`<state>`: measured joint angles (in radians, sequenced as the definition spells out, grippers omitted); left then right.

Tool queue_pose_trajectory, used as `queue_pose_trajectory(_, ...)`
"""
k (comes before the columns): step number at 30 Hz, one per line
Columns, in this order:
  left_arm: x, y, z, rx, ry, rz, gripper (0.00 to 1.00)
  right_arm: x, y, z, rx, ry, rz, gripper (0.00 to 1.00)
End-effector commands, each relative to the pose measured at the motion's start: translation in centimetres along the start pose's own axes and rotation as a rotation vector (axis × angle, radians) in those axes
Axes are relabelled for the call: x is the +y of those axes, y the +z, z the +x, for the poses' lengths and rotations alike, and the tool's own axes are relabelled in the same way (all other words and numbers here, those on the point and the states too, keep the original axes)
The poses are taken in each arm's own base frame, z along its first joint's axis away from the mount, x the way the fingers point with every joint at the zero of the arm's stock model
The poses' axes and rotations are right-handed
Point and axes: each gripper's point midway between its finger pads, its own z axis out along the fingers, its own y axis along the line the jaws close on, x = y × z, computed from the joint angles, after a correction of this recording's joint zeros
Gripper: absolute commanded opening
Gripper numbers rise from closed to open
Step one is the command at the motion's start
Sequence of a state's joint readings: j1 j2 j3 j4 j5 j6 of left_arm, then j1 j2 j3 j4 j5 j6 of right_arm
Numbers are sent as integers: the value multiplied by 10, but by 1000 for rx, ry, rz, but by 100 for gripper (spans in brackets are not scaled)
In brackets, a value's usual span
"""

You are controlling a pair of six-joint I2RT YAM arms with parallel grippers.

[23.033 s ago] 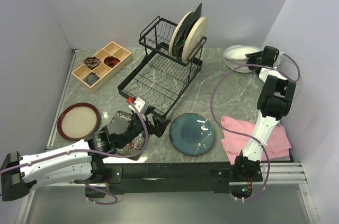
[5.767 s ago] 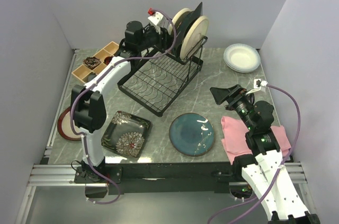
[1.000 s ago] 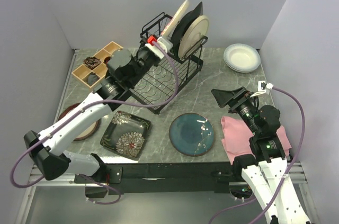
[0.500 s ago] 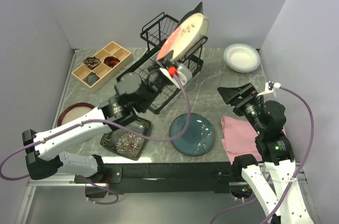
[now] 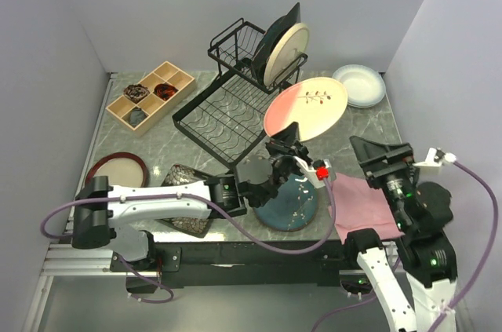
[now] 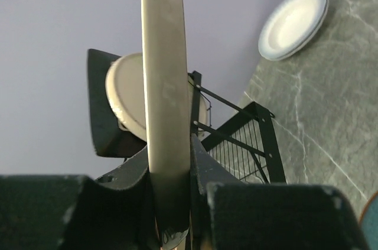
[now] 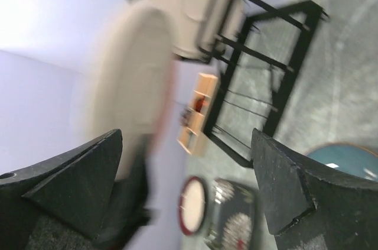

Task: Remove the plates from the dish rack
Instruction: Place the plate at the center of the board.

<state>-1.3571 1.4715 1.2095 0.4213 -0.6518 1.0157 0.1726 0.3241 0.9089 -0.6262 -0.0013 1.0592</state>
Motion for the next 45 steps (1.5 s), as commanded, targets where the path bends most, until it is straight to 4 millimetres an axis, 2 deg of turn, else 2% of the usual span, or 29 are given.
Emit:
queue_pose_trajectory(1,45,-1,-22,-74,-92,-177,1,21,-13,-17,-68,62,-54,95)
queue_pose_trajectory(6,20,4,-14,-54,-57,-168,1,24,-2,-11,-24,54,-55,95)
queue_pose_trajectory(8,12,6,-13,-55,-47,-160,1,32,2,-4,17,45,-100,94)
queue_pose_trajectory(16,-17,9,1,-36,-6,-145,1,25,30,15,101,31,-91,93)
queue_pose_trajectory(18,-22,11,2,-37,-7,-144,1,13,39,21,129,40,-38,90)
queue_pose_trajectory(21,-29,12,2,-39,-3,-136,1,-2,48,31,162,37,9,82)
queue_pose_trajectory(24,-39,15,5,-36,16,-134,1,-8,53,35,165,53,12,72)
queue_pose_trajectory(25,-42,17,7,-35,21,-136,1,-9,55,34,159,51,13,62)
queue_pose_trajectory(26,-44,17,7,-35,26,-137,1,-10,57,35,158,51,14,57)
queue_pose_trajectory(30,-58,20,12,-22,63,-125,1,-28,67,45,197,47,81,46)
queue_pose_trajectory(31,-59,21,15,-14,83,-131,1,-30,68,47,202,41,87,34)
queue_pose_trajectory(32,-57,20,15,-16,78,-150,1,-33,70,48,204,43,91,26)
queue_pose_trajectory(33,-63,21,19,-8,92,-145,1,-40,73,52,209,45,101,14)
queue_pose_trajectory(35,-66,21,21,-3,102,-141,1,-44,78,55,218,61,108,1)
queue_pose_trajectory(39,-66,19,24,4,79,-140,1,-49,84,71,277,78,75,0)
queue_pose_trajectory(40,-66,19,24,5,61,-136,6,-40,86,69,264,91,25,0)
queue_pose_trajectory(42,-65,19,24,4,40,-126,14,-39,85,74,274,108,-22,0)
queue_pose_trajectory(43,-72,19,25,11,23,-98,23,-30,85,71,260,117,-63,0)
queue_pose_trajectory(45,-77,20,27,24,7,-74,27,-25,84,72,268,126,-102,0)
